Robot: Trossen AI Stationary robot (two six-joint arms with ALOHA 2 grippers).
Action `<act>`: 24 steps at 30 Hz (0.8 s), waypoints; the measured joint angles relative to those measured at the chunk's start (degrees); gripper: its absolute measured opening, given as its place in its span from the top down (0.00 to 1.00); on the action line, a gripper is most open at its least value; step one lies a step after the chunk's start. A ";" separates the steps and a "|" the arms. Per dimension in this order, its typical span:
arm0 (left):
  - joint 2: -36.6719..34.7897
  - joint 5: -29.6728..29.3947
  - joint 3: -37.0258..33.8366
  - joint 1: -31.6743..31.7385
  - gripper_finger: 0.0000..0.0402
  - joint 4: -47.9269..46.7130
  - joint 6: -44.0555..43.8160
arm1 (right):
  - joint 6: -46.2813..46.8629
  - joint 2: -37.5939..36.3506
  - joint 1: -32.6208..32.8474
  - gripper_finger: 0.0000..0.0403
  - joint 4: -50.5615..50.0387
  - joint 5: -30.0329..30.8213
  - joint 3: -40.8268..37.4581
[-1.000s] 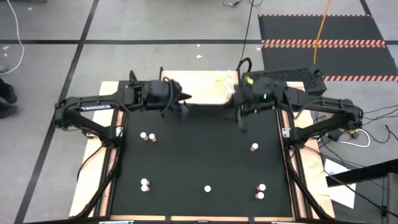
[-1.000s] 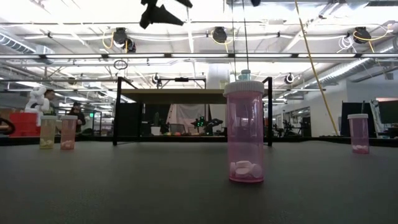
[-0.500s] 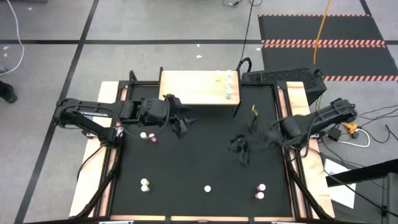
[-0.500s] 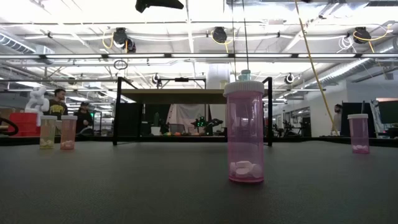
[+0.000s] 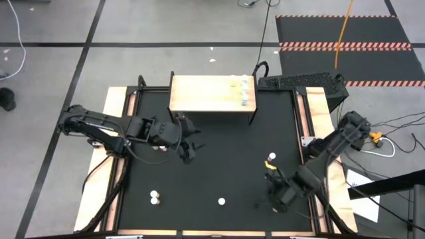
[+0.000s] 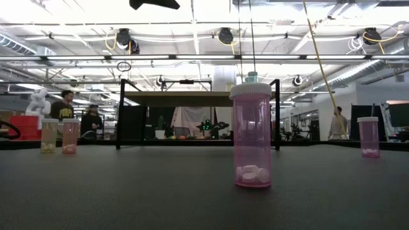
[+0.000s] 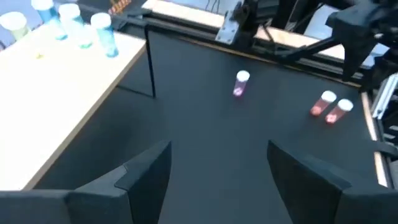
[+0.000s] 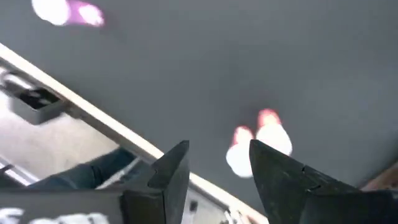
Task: Pick and place medicine bottles onto shelf by color
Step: Put the top yellow pill bottle on the shelf aligned with the other yellow pill bottle
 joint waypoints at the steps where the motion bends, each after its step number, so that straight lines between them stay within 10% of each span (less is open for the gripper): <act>1: 0.05 -0.01 0.01 -0.03 0.34 -0.21 0.19 | 2.36 -0.12 0.97 0.60 -1.51 0.16 0.00; 10: 0.20 -0.73 -0.03 -1.45 0.34 -6.11 -2.36 | 12.60 -0.12 3.99 0.57 -4.75 -3.85 -0.02; 24: -0.04 -3.64 -0.03 -3.29 0.34 -11.98 -10.26 | -10.85 0.53 -6.85 0.47 5.02 3.77 -0.02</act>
